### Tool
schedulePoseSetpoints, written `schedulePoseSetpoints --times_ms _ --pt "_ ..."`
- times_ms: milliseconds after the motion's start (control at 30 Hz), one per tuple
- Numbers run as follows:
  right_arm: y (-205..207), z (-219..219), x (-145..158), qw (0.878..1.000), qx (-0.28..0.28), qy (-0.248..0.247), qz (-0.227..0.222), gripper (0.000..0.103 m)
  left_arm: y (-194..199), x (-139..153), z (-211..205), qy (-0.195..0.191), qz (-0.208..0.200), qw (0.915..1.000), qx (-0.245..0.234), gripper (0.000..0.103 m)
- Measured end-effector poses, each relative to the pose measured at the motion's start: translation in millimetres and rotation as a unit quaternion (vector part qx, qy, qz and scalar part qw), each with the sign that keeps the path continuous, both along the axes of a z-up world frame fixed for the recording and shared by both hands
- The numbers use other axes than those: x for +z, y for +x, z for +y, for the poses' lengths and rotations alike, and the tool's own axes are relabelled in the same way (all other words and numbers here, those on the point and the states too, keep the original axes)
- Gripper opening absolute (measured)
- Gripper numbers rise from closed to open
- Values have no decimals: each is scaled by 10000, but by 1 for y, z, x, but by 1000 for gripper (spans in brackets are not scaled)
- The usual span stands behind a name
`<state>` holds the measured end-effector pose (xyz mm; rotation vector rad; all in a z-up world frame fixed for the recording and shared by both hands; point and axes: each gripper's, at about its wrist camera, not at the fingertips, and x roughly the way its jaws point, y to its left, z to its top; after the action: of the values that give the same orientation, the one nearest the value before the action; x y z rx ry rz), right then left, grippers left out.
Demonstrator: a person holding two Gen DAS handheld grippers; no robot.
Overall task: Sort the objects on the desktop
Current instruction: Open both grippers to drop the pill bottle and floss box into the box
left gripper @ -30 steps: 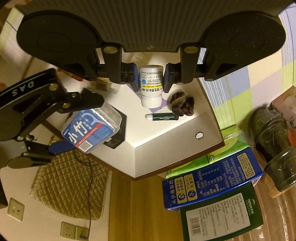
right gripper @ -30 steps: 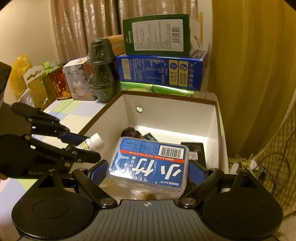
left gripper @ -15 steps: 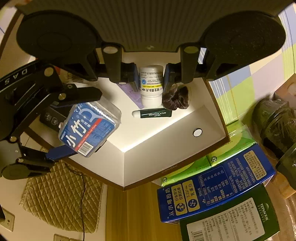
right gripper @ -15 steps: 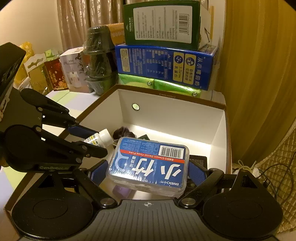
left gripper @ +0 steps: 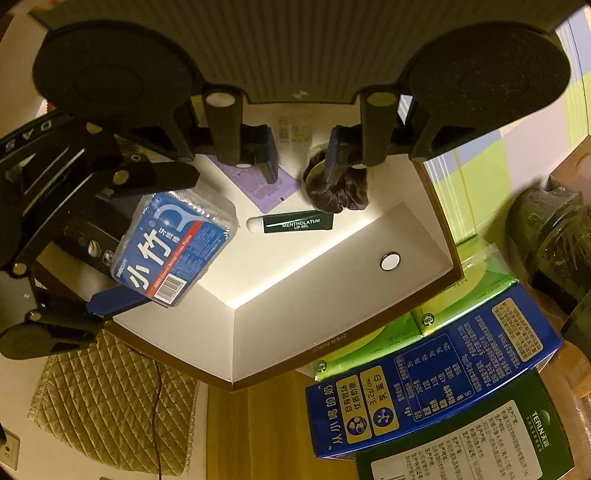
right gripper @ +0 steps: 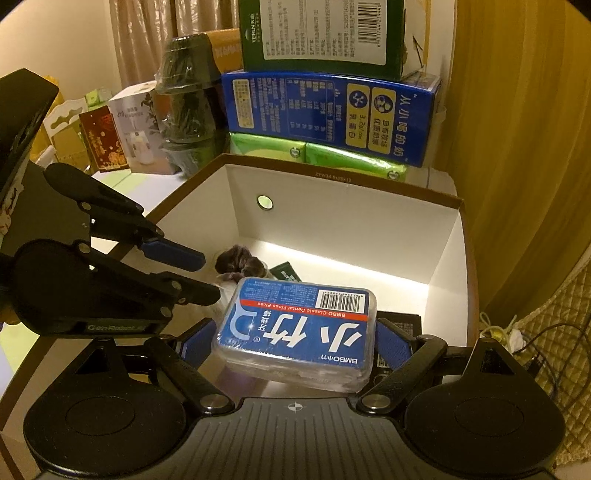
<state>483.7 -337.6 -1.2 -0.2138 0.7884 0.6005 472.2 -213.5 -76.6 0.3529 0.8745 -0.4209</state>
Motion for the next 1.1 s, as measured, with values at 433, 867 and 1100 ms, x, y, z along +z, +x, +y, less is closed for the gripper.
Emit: schedulePoseSetpoints --times_ms 433,867,1100 --pt "7 6 -2 9999 60 -130 -91 88 -1 4 4 -20 -93 9999 -47 40" --pt "-8 -5 9 9999 -60 -25 -133 96 -20 17 9 -183 -139 9997 98 61" --pt "-31 -19 22 9991 -356 218 6 101 -49 32 13 -337 -222 9990 167 75"
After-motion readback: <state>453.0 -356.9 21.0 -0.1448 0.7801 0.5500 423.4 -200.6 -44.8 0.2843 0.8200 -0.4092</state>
